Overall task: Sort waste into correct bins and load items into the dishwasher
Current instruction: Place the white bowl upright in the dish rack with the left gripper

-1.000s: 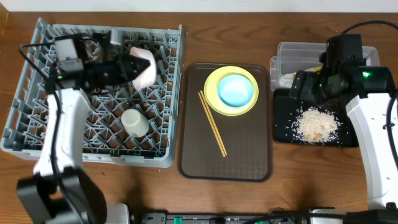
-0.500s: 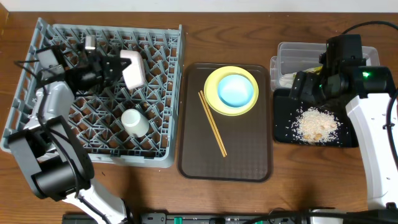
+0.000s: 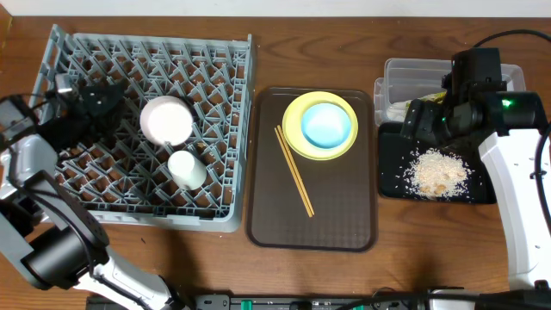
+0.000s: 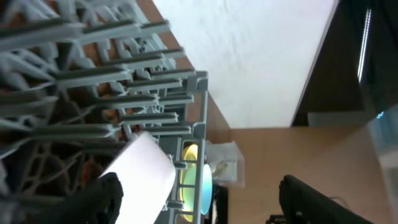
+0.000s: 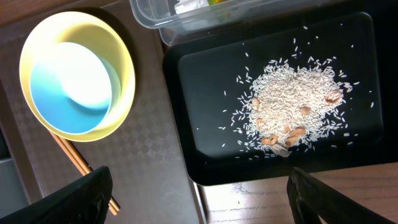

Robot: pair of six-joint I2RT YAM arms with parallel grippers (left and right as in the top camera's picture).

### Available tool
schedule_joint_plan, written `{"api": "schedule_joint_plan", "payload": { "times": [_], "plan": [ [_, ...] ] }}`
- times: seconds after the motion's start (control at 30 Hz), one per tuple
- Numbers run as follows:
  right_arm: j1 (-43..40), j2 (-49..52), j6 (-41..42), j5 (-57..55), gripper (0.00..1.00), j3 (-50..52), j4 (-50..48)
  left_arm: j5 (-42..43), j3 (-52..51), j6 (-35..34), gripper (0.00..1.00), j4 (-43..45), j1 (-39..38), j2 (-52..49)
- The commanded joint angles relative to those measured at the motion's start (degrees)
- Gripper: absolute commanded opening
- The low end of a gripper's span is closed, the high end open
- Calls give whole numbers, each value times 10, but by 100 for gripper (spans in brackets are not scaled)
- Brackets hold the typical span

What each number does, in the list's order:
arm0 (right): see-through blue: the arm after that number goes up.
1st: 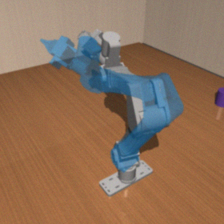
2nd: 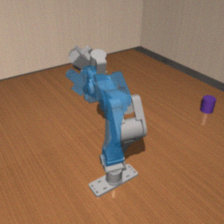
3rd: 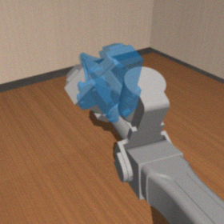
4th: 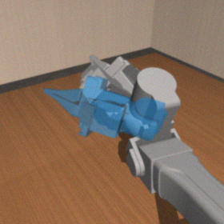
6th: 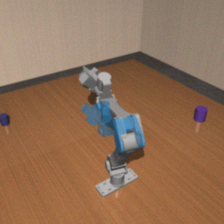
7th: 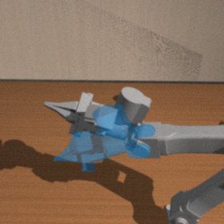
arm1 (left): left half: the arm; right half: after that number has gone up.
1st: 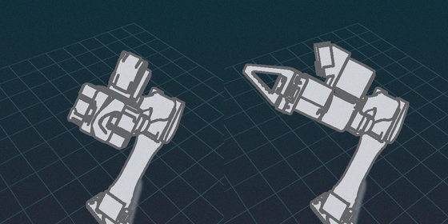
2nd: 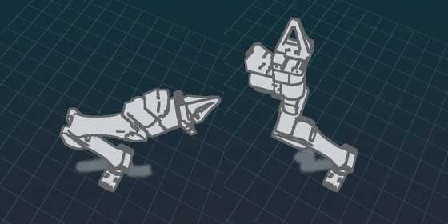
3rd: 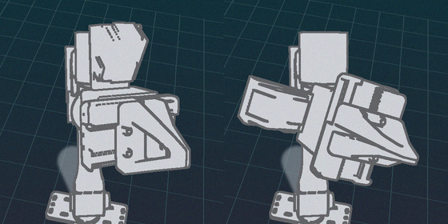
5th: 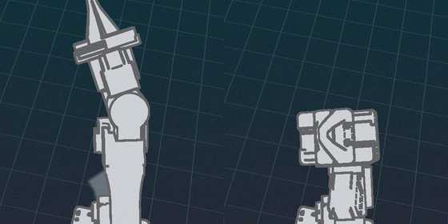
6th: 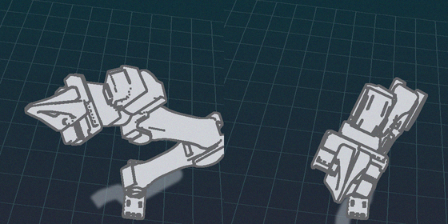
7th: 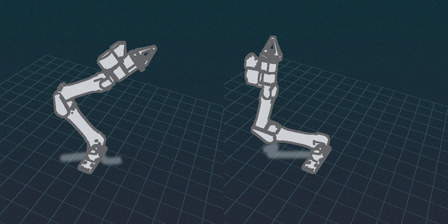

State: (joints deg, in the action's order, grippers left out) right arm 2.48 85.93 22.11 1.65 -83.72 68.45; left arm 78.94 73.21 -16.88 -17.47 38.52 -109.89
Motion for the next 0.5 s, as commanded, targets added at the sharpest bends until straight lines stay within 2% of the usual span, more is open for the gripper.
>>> {"api": "schedule_joint_plan", "payload": {
  "times": [0.0, 0.17, 0.27, 0.33, 0.47],
  "plan": [
    [-6, -5, -1, -5, 88, -2, 2, -6, 0, -3, 85, -5, 6, 11],
    [-6, -5, -1, -9, 90, -2, 4, -126, 0, -12, 91, -49, -42, 102],
    [-6, -5, -1, -23, 91, -2, 8, -215, 0, -7, 91, -92, -108, 167],
    [-7, -5, 0, -69, 92, -2, 17, -347, 1, 16, 91, -136, -216, 227],
    [-23, -7, 0, -74, 93, -2, 24, -435, 28, 16, 91, -173, -337, 247]
  ]
}}
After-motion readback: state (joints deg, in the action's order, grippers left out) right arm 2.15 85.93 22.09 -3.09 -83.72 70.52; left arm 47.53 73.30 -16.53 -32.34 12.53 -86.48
